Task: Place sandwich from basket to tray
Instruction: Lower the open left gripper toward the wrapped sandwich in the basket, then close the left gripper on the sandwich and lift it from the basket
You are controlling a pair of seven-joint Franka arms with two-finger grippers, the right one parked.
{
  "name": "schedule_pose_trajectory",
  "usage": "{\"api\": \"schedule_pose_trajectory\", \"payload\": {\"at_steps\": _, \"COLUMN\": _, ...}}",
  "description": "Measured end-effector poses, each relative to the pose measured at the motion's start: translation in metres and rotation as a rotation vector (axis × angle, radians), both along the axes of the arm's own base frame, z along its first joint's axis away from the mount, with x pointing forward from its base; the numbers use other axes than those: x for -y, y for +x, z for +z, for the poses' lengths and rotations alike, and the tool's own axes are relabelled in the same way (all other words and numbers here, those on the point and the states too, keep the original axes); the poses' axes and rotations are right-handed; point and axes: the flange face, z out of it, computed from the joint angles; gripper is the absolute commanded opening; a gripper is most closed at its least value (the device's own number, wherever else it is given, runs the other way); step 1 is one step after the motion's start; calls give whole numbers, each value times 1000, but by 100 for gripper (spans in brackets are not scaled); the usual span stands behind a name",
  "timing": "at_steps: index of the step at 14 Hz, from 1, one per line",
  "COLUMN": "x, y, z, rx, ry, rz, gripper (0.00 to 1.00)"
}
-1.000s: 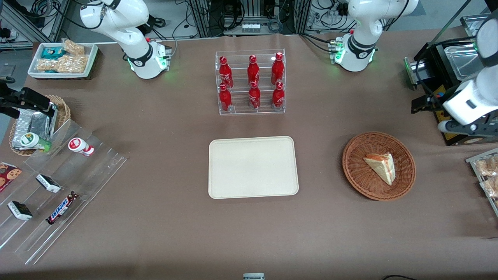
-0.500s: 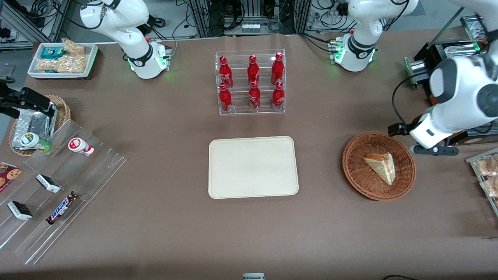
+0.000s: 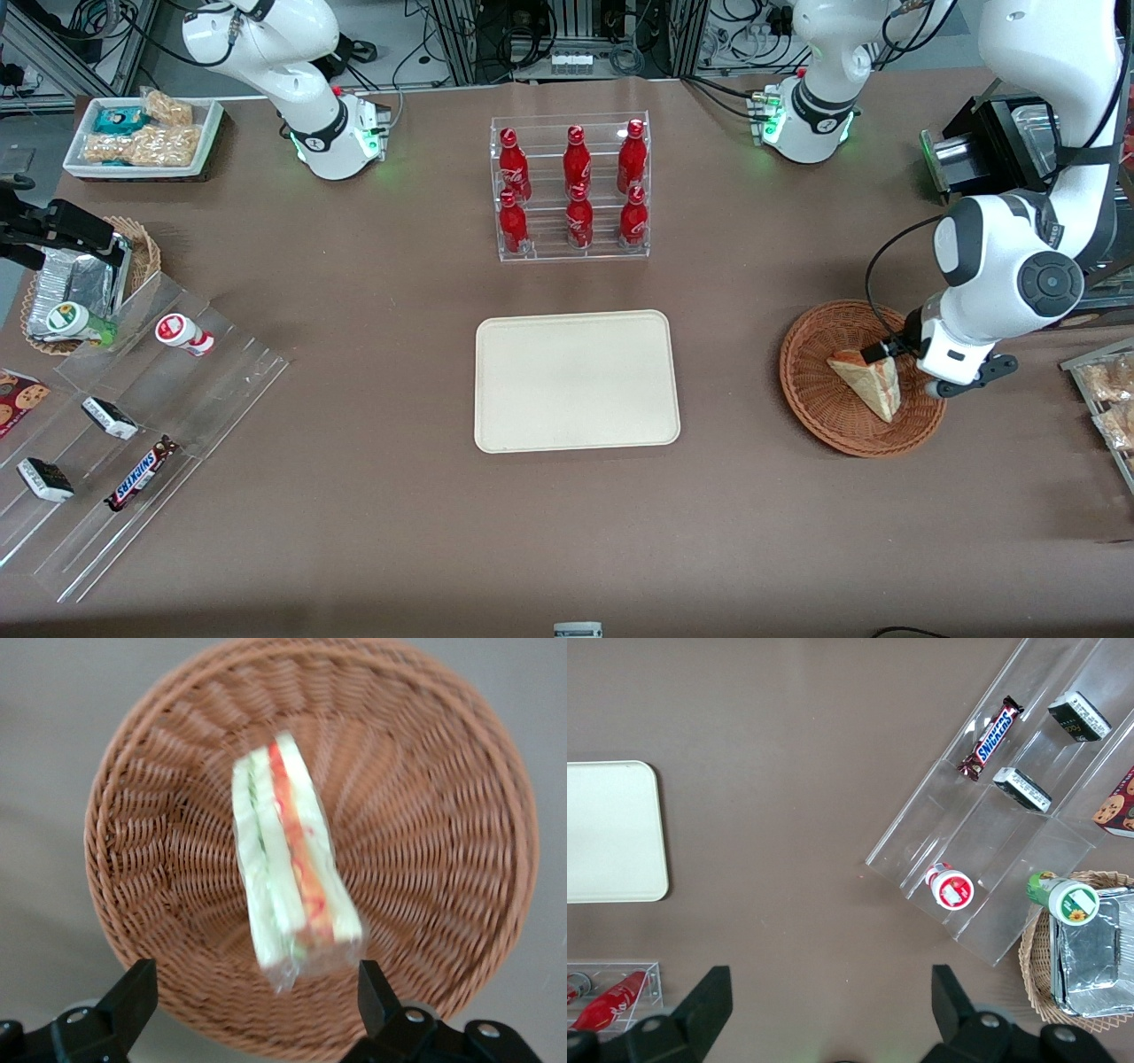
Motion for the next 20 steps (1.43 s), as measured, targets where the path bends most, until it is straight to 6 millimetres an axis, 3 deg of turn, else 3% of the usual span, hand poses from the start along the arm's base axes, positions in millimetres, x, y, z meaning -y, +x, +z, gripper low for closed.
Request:
{"api": "schedule_pose_trajectory", "payload": {"at_steps": 4, "x": 1, "y": 3, "z": -12, "rx": 13, "ry": 19, "rz": 213, "gripper": 99}}
{"api": "schedule_pose_trajectory", "payload": {"at_steps": 5, "x": 1, "y": 3, "z": -19, "rx": 8, "ry": 21, "rz": 241, "gripper": 87}}
{"api": "schedule_pose_trajectory", "payload": {"at_steps": 8, "x": 3, "y": 5, "z": -41, "rx": -2, "ry": 23, "rz": 282, "gripper": 19}}
{"api": "schedule_pose_trajectory", "payload": {"at_steps": 9, "x": 3, "y": 7, "z": -45, "rx": 1, "ry": 23, "rz": 288, "gripper": 10}}
{"api": "schedule_pose_trajectory", "payload": {"at_steps": 13, "x": 8, "y": 25, "z": -28, "rx": 49, "ry": 16, "rz": 315, "gripper": 8}}
{"api": "schedule_pose_trajectory", "payload": {"at_steps": 15, "x": 27, "y": 38, "z": -8, "rx": 52, "ry": 14, "rz": 287, "gripper": 8}}
{"api": "schedule_pose_trajectory", "payload": {"at_steps": 17, "x": 66, "y": 50, "z": 18, "rx": 39, "ry": 15, "rz": 235, "gripper": 8}}
{"api": "schedule_pose_trajectory", "payload": {"at_steps": 20, "x": 154, "y": 54, "z": 41, "rx": 44, "ry": 9, "rz": 111, "gripper": 8}}
